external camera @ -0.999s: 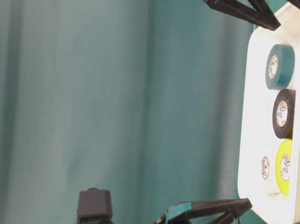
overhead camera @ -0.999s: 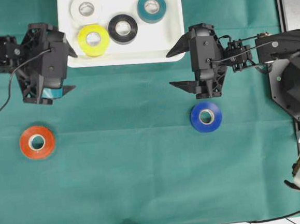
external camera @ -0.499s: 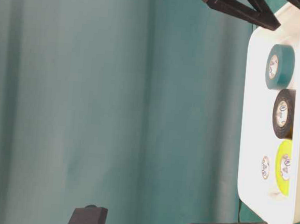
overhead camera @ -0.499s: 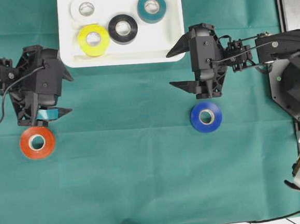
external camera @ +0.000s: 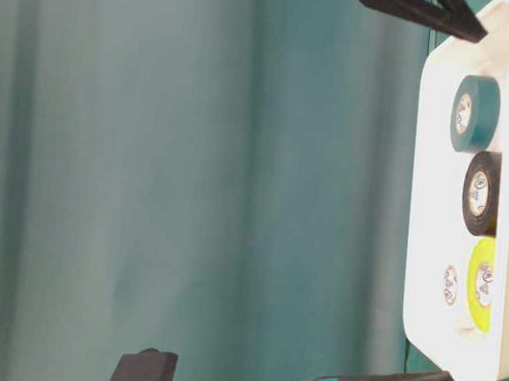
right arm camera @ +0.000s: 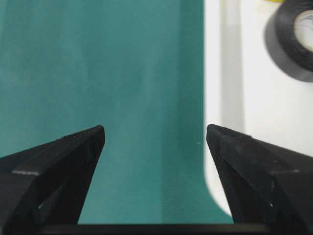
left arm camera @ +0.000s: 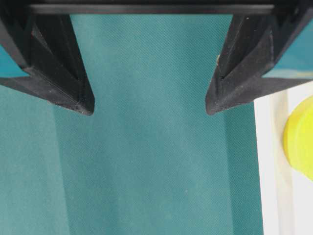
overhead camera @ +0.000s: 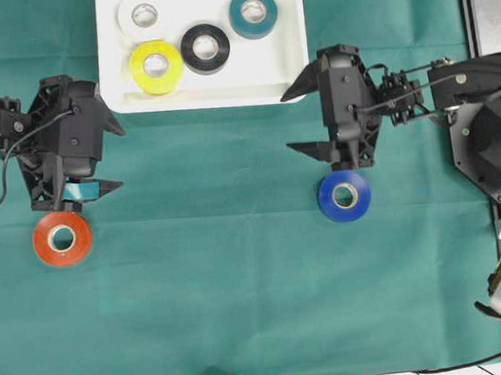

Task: Put the tape alternately from left to right into the white case.
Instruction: 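Move the right gripper down over the blue tape roll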

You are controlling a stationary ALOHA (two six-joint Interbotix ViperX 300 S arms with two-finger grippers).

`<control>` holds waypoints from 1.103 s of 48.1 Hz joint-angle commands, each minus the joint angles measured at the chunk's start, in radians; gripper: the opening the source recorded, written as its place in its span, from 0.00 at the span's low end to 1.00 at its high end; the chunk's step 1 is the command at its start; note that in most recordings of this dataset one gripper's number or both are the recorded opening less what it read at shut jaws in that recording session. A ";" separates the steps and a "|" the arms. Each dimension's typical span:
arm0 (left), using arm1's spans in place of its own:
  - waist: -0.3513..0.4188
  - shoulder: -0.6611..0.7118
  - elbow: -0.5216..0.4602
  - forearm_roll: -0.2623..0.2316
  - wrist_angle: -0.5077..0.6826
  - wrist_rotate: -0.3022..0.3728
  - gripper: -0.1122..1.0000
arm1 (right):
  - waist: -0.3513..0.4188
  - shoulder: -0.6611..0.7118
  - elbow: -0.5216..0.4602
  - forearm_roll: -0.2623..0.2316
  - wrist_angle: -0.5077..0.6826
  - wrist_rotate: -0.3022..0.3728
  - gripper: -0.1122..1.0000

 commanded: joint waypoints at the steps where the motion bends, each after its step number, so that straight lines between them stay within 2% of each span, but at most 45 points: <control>1: -0.002 -0.012 -0.009 0.000 -0.009 0.000 1.00 | 0.025 -0.032 0.006 0.002 -0.006 0.003 0.85; 7: -0.003 -0.012 -0.009 0.000 -0.009 0.000 1.00 | 0.057 -0.061 0.029 0.002 -0.006 0.015 0.85; 21: -0.002 -0.011 -0.008 0.000 -0.043 0.000 1.00 | 0.120 -0.169 0.129 0.002 0.005 0.107 0.85; 36: -0.003 -0.011 -0.008 -0.002 -0.077 0.000 1.00 | 0.150 -0.298 0.207 0.002 0.005 0.130 0.85; 45: -0.003 -0.009 -0.008 0.000 -0.077 0.000 1.00 | 0.155 -0.304 0.215 0.002 0.005 0.130 0.85; 53: -0.003 -0.011 -0.008 0.000 -0.077 0.000 1.00 | 0.189 -0.268 0.215 0.002 0.005 0.146 0.85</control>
